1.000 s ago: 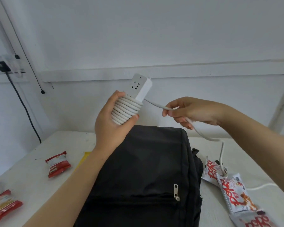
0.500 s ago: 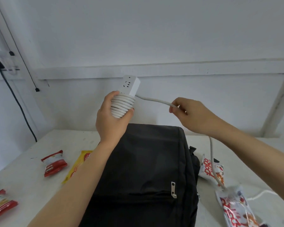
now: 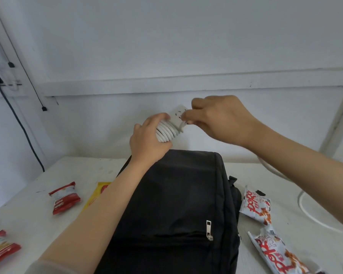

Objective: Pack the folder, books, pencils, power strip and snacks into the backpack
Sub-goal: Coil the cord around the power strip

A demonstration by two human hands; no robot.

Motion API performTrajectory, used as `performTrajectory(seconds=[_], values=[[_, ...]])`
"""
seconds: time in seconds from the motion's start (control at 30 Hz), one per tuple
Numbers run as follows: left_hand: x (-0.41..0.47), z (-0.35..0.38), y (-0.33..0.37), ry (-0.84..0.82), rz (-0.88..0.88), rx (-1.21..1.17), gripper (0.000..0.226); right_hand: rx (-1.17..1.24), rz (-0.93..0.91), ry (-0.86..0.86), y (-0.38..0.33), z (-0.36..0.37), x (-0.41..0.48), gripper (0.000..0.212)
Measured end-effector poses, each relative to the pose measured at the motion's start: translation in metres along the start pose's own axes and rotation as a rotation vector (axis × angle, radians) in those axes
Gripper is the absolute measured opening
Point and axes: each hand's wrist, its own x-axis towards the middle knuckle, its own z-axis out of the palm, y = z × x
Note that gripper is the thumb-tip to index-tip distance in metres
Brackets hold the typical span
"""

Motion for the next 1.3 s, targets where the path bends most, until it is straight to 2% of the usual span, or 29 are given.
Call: performTrajectory(seconds=[0.1,0.23,0.4,0.53,0.63,0.7,0.77,0.87,0.93,1.03,1.13,1.23,1.3], values=[[-0.002,-0.002,-0.001,-0.115,0.129,-0.009,0.065,0.096,0.037,0.008,0.011,-0.008,0.017,0.022],[-0.013,-0.005,0.001,-0.145,0.226,-0.087,0.084,0.309,0.235,0.003,0.035,-0.008,0.033,0.009],[-0.022,-0.012,0.006,-0.091,0.478,0.085,0.077,0.725,0.317,-0.109,0.055,-0.008,0.041,0.015],[-0.021,-0.015,0.007,-0.095,0.512,0.099,0.072,0.821,0.296,-0.138,0.055,-0.006,0.043,0.016],[-0.021,-0.019,0.011,-0.067,0.52,0.036,0.069,0.948,0.358,-0.139,0.055,0.002,0.041,0.02],[-0.021,-0.023,0.015,-0.063,0.51,-0.03,0.066,1.035,0.41,-0.17,0.053,0.007,0.037,0.017],[-0.022,-0.028,0.02,-0.04,0.472,-0.124,0.063,1.159,0.469,-0.203,0.053,0.014,0.03,0.004],[-0.024,-0.033,0.023,0.039,0.413,-0.252,0.06,1.275,0.518,-0.267,0.051,0.026,0.016,0.03],[-0.023,-0.035,0.022,0.096,0.372,-0.297,0.06,1.311,0.552,-0.349,0.045,0.034,0.006,0.013],[-0.021,-0.035,0.014,0.164,0.267,-0.317,0.062,1.406,0.64,-0.475,0.032,0.045,-0.01,0.023],[-0.021,-0.029,0.008,0.167,0.182,-0.242,0.062,1.493,0.71,-0.577,0.019,0.045,-0.017,0.016],[-0.02,-0.021,0.002,0.187,0.059,-0.192,0.063,1.236,0.715,-0.65,0.015,0.04,-0.025,0.01],[-0.016,-0.018,-0.004,0.206,-0.02,-0.15,0.066,1.038,0.679,-0.689,0.015,0.031,-0.03,0.016]])
